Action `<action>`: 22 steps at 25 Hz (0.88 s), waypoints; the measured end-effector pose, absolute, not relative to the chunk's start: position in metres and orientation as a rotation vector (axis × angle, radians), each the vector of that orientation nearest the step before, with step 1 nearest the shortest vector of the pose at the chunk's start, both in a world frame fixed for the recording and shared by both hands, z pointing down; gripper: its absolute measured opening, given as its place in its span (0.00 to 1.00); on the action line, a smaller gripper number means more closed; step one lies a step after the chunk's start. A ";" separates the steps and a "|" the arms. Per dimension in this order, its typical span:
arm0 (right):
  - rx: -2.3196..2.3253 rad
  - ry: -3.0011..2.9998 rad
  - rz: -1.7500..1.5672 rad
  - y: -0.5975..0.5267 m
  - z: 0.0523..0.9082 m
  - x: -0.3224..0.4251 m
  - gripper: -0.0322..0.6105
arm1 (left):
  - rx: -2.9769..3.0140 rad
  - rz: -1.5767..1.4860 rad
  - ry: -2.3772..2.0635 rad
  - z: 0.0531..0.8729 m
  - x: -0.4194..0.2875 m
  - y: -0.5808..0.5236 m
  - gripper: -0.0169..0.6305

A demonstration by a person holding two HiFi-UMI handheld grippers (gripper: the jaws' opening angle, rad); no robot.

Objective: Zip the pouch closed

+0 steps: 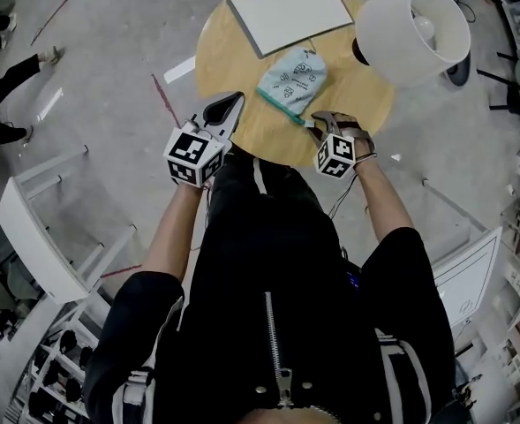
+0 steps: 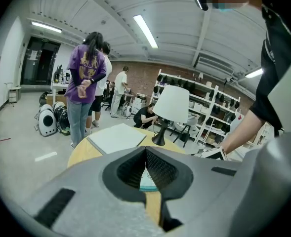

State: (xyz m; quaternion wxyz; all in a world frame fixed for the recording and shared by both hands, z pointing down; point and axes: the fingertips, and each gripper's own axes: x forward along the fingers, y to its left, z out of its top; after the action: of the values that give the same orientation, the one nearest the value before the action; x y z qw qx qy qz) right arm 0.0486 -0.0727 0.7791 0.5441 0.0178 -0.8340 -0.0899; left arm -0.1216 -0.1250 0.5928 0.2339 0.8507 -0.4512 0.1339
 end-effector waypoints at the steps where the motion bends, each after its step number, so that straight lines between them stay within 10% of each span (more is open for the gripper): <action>1: 0.007 -1.973 -0.233 -0.069 0.780 0.045 0.24 | 2.337 0.367 -1.238 0.592 -0.121 -0.124 0.02; 22: 0.138 -2.082 0.080 -0.088 0.728 0.017 0.07 | 2.344 0.320 -1.284 0.581 -0.130 -0.124 0.02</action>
State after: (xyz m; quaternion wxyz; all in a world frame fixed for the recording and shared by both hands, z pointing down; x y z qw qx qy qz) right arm 0.0169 -0.0882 0.7284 0.5025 0.0571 -0.8620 0.0331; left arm -0.1305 -0.1240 0.5810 0.2230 0.8488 -0.4651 0.1159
